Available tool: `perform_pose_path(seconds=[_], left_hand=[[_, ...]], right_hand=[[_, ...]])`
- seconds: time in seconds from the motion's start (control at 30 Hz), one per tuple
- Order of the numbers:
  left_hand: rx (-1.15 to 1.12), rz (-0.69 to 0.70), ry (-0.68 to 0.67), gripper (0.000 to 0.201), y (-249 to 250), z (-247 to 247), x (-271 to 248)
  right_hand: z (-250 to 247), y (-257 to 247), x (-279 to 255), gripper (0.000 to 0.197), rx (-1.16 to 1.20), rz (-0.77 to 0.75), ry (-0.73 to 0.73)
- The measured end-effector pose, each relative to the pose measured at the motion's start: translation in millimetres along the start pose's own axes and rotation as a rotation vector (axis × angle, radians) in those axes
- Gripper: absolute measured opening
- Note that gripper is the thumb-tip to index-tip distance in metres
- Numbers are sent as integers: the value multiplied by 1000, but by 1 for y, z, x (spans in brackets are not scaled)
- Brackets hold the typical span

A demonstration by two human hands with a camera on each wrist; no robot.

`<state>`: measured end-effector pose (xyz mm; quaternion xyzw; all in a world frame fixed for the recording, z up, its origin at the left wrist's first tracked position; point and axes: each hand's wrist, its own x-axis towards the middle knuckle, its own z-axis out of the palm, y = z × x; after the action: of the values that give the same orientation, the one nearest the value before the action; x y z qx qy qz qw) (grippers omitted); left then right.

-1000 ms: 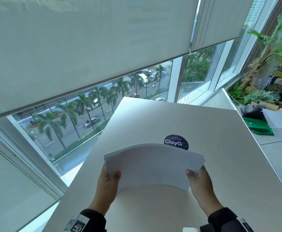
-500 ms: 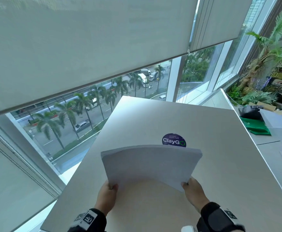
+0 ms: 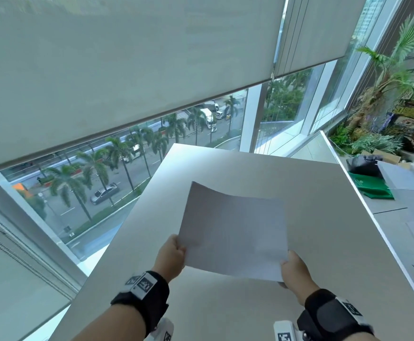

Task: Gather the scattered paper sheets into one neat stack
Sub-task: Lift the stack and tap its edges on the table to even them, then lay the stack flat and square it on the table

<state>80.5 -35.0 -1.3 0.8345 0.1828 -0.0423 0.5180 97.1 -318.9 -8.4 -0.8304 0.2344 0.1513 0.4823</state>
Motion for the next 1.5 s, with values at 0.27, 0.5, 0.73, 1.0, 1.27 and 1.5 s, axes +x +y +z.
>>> perform_pose_path(seconds=[0.27, 0.5, 0.73, 1.0, 1.27, 1.5], left_hand=[[160, -82, -67, 14, 34, 30, 55], [173, -153, -86, 13, 47, 52, 83], [186, -248, -84, 12, 45, 65, 106], [257, -259, -56, 17, 50, 70, 111], [486, -274, -55, 36, 60, 72, 102], [661, -109, -267, 85, 57, 61, 92]], right_hand=[[-24, -24, 43, 30, -87, 74, -3], [-29, -34, 80, 27, -172, 95, 3], [-25, -45, 97, 15, -292, 197, 4], [-18, -42, 105, 19, -265, 232, 51], [-23, -45, 107, 27, -443, 223, 31], [-41, -56, 87, 10, -485, 110, -131]])
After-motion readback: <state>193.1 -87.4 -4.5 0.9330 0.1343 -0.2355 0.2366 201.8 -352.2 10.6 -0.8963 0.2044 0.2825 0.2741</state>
